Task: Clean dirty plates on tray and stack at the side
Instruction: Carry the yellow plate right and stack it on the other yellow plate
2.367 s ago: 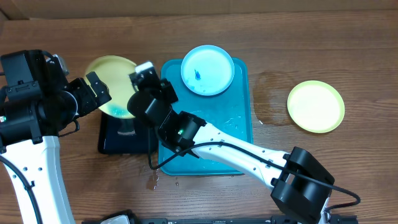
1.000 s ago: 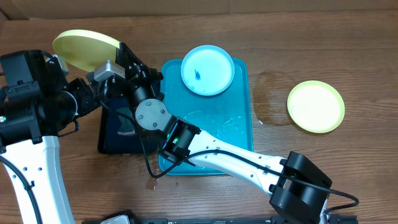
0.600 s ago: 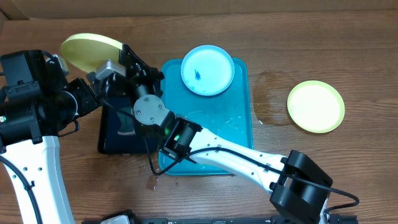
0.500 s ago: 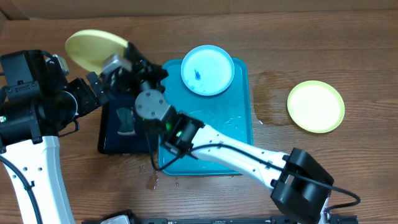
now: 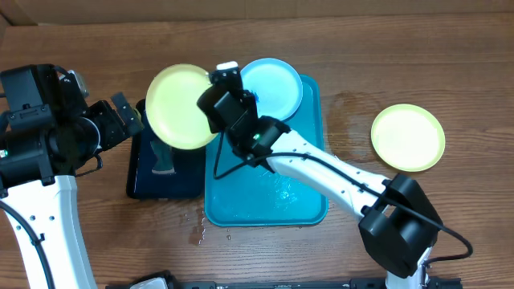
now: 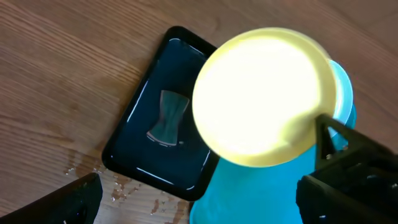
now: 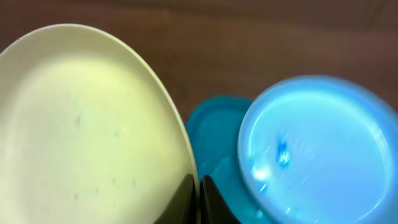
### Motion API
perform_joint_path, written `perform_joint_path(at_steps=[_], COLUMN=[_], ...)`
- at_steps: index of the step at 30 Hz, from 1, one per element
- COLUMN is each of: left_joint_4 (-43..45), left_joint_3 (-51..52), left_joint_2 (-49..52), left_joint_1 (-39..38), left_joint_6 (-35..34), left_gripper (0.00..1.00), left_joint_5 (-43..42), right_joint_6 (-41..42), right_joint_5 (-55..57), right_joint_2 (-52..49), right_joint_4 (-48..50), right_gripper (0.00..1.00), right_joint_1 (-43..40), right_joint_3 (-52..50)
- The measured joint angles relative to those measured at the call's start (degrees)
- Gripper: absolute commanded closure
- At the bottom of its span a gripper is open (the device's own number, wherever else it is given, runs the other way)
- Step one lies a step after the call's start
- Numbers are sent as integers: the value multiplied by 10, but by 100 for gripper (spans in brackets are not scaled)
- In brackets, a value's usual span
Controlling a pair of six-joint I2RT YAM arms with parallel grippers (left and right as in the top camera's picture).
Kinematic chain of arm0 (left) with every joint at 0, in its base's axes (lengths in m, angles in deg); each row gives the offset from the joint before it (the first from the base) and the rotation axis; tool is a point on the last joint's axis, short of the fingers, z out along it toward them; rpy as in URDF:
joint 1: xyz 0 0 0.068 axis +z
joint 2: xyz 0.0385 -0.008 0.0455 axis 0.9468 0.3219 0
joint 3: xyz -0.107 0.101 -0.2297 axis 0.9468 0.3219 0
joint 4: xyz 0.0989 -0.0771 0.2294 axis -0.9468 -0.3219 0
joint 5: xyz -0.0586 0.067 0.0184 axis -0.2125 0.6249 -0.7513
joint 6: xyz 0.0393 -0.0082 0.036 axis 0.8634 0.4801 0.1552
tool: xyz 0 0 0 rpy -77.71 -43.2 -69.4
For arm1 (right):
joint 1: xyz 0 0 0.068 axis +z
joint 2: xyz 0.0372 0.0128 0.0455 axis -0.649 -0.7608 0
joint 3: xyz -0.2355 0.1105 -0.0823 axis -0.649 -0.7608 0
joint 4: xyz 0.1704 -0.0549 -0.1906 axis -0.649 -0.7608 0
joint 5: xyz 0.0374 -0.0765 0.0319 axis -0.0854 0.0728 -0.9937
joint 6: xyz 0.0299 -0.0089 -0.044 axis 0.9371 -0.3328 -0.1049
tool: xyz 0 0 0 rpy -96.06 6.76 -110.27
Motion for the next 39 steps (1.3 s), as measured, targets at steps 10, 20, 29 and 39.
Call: perform_joint_path(at_steps=[10,20,29,39], left_joint_4=[0,0,0,0], left_joint_3=[0,0,0,0], left_joint_2=[0,0,0,0], left_joint_1=[0,0,0,0], left_joint_6=[0,0,0,0], left_gripper=[0,0,0,0], left_joint_5=[0,0,0,0], right_joint_6=[103,93,-10,-34], right_joint_5=[-208,-289,-292,-262], right_joint_2=[49,85,85,85], right_joint_4=[-143,-396,-519,-460], right_gripper=[96,96,96,96], right_joint_1=[-165,-445,-647,-779], right_joint_3=[0,2,-4,-96])
